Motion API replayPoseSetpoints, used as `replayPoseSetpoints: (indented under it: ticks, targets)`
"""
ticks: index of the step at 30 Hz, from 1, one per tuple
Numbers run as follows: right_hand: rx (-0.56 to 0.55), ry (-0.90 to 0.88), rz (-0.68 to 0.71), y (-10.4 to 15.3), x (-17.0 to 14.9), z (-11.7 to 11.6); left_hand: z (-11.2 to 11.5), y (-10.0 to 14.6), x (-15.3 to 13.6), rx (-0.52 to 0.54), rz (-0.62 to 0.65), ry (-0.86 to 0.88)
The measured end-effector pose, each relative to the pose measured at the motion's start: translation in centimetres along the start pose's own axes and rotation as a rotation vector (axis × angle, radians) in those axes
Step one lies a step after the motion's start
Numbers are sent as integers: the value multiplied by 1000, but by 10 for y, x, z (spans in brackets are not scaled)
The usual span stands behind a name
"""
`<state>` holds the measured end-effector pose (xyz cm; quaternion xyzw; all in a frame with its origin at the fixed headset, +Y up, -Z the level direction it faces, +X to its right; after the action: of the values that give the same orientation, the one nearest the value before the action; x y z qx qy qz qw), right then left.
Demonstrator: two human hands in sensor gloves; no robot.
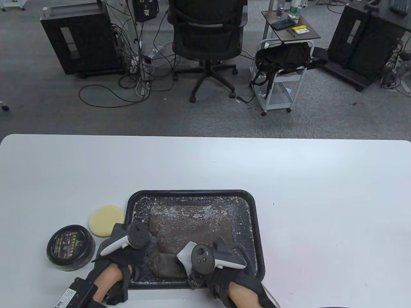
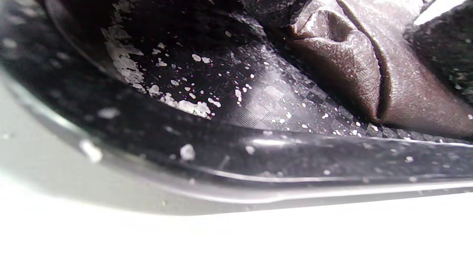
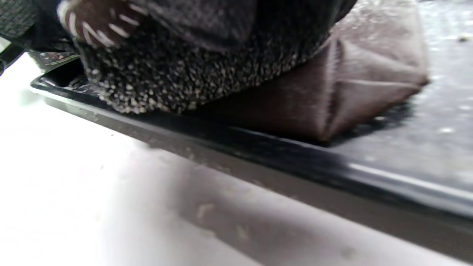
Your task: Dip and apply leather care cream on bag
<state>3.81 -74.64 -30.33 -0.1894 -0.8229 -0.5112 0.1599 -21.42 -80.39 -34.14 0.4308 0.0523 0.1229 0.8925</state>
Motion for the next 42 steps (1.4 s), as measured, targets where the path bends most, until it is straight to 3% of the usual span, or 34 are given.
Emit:
replayPoseSetpoints:
  ticks: [26, 38, 42]
  targets:
    - [69, -183, -158, 20, -82, 11, 3, 2, 10, 78, 13, -76]
    - [-15, -103, -252, 30, -100, 18, 4, 2, 12, 77, 7, -98]
    - [-232, -254, -211, 43, -109, 33, 1, 1, 13, 57, 11, -82]
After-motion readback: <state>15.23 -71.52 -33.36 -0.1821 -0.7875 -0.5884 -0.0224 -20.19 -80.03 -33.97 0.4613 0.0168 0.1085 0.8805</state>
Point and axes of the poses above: the tracker on the back of each hand, its own x axis roughly to the thumb side, its own y axis roughly from the fingertips to the wrist, z = x × y, the point moved 1 cm from there along -y, roughly from the wrist to the fingertips, and after that the axes turned 6 degrees about -z, right-handed, at the moved point
